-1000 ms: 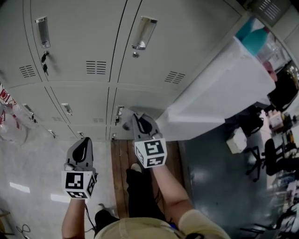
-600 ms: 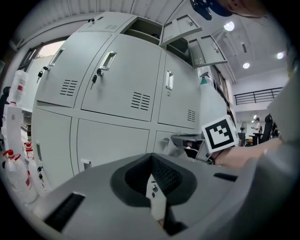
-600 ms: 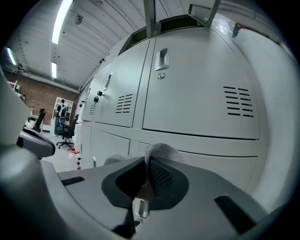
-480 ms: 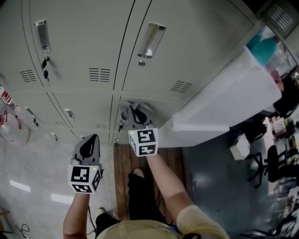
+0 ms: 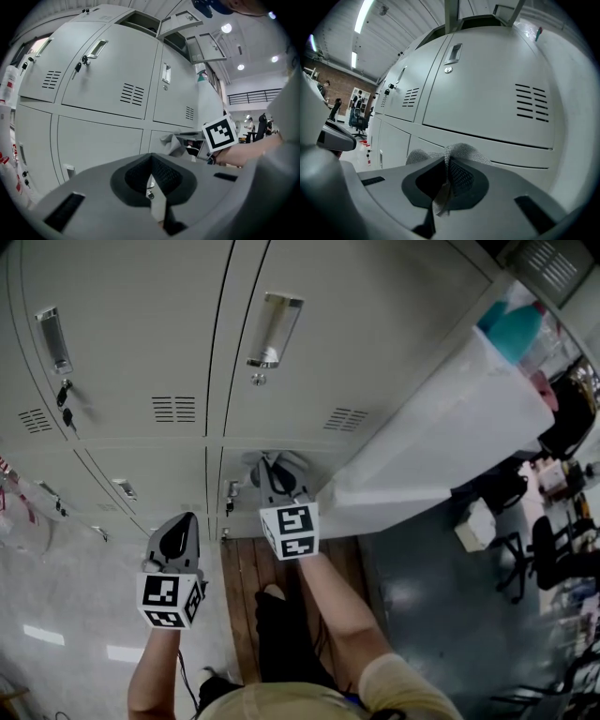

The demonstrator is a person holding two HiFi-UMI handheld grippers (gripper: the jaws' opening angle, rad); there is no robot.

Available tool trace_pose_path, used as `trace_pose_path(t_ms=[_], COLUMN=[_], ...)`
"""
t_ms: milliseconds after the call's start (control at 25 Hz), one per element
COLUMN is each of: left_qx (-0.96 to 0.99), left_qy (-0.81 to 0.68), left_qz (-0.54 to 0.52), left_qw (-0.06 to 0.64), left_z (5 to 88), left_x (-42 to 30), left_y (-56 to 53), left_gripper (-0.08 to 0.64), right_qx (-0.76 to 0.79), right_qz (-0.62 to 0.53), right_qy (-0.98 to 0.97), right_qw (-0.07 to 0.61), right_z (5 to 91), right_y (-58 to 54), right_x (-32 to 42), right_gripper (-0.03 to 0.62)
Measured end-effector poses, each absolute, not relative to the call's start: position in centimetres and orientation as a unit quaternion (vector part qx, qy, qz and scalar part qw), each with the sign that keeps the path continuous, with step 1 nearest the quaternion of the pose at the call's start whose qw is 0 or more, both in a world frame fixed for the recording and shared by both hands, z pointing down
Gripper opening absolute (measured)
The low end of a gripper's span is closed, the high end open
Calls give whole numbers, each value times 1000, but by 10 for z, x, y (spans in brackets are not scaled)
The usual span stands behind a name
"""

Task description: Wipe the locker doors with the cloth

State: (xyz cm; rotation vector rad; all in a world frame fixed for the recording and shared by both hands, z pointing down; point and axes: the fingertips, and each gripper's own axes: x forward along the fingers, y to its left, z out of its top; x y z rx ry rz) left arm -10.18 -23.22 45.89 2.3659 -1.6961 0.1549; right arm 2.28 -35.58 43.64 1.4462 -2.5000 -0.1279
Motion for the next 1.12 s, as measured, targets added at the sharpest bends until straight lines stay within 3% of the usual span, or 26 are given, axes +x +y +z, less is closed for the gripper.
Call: trace_pose_path(t_ms=[800, 1120], left_qx=[839, 831], left_qy=[-530, -543], left_qz=[67, 74], left_qw=[98, 95], left_z=[466, 469], left_x=[-32, -52], left_y=[-254, -238], left_gripper=[-6, -5], right_qx=[583, 538], right_qz=[-23, -31], right_qy=[-793, -828], right_qw=[177, 156], right_z=[463, 457], right_y=[-369, -334], right_x=[172, 136], right_gripper=[5, 5])
